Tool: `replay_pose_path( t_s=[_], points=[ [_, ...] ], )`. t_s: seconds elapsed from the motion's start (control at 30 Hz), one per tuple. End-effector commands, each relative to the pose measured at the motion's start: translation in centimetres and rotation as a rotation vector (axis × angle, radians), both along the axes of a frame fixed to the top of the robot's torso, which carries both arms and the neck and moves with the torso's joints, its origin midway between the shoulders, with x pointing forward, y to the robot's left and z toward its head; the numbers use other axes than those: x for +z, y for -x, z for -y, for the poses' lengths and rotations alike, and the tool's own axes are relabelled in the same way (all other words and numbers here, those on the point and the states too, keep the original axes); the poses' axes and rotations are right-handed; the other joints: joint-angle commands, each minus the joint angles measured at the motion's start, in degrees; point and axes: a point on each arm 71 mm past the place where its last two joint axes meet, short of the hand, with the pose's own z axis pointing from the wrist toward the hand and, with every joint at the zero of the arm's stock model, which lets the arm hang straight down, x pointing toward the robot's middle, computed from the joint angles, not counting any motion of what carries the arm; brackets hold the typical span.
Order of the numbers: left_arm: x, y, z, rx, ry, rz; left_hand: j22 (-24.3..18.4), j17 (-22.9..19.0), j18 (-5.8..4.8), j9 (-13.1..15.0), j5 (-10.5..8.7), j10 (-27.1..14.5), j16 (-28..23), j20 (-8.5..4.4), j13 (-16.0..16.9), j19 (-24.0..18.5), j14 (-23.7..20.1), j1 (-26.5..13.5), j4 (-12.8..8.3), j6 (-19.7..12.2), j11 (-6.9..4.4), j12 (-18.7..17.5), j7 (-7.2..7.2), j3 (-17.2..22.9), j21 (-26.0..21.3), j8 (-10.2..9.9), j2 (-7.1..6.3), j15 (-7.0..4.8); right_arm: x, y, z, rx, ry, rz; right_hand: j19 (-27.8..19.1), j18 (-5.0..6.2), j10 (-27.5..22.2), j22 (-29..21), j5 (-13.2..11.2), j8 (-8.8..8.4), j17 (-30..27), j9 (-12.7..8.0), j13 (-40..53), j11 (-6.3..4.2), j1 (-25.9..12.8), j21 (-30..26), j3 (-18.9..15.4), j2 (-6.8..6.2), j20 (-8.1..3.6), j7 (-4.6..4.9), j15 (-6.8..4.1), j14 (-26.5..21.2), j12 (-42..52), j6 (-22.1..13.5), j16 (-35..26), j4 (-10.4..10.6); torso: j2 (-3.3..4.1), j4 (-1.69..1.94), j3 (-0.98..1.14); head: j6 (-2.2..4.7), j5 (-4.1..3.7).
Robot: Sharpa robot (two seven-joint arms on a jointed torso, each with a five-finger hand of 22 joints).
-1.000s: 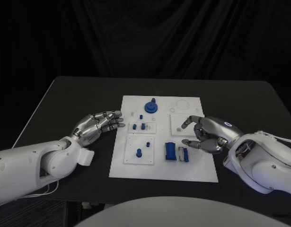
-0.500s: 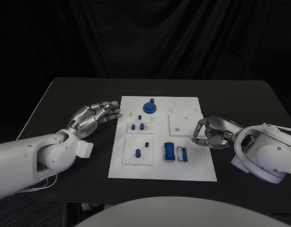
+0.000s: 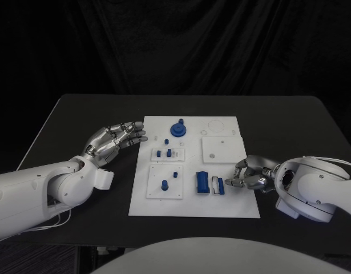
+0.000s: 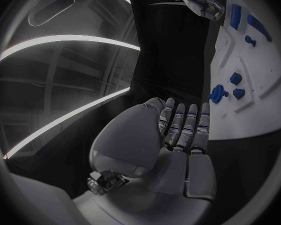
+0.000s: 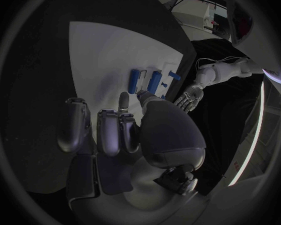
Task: Assemble the parts on the task board
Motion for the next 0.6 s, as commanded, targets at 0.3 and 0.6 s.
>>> replay_pose_path(
  t_s=[0.3, 0.6],
  points=[
    [0.0, -0.2, 0.5, -0.026, 0.038, -0.002, -0.1, 0.0, 0.99, -0.1, 0.18, 0.3, 0.3, 0.18, 0.1, 0.3, 0.2, 0.3, 0.0, 0.1, 0.15, 0.3, 0.15, 0.3, 0.3, 0.1, -0.12, 0.33, -1.1, 0.2, -0.6, -0.015, 0.012, -0.051, 0.9, -0.89, 6.2, 10.5, -3.6, -2.94, 1.2, -0.1, 15.1, -0.26, -1.4, 0.5, -0.4, 0.41, -0.3, 0.26, -0.35, 3.7, 0.1, 1.5, -0.1, -0.1, -0.03, -0.01, -0.02, 0.0, -0.24],
    [-0.2, -0.3, 0.7, -0.044, 0.037, -0.021, -0.1, 0.0, 0.88, -0.1, 0.11, 0.2, 0.3, 0.24, 0.0, 0.3, 0.2, 0.4, 0.1, -0.1, 0.24, 0.2, 0.31, 0.6, 0.3, 0.0, -0.07, 0.53, -1.2, 0.1, -1.0, 0.002, 0.028, -0.021, 0.8, -0.84, 6.2, 10.4, -5.3, -3.67, 1.1, 0.1, 15.1, -0.29, -1.6, 0.3, -0.4, 0.89, -0.24, 0.15, -0.33, 3.7, 0.1, 2.8, -0.2, -0.3, 0.0, -0.07, 0.01, 0.0, -0.3]
  ],
)
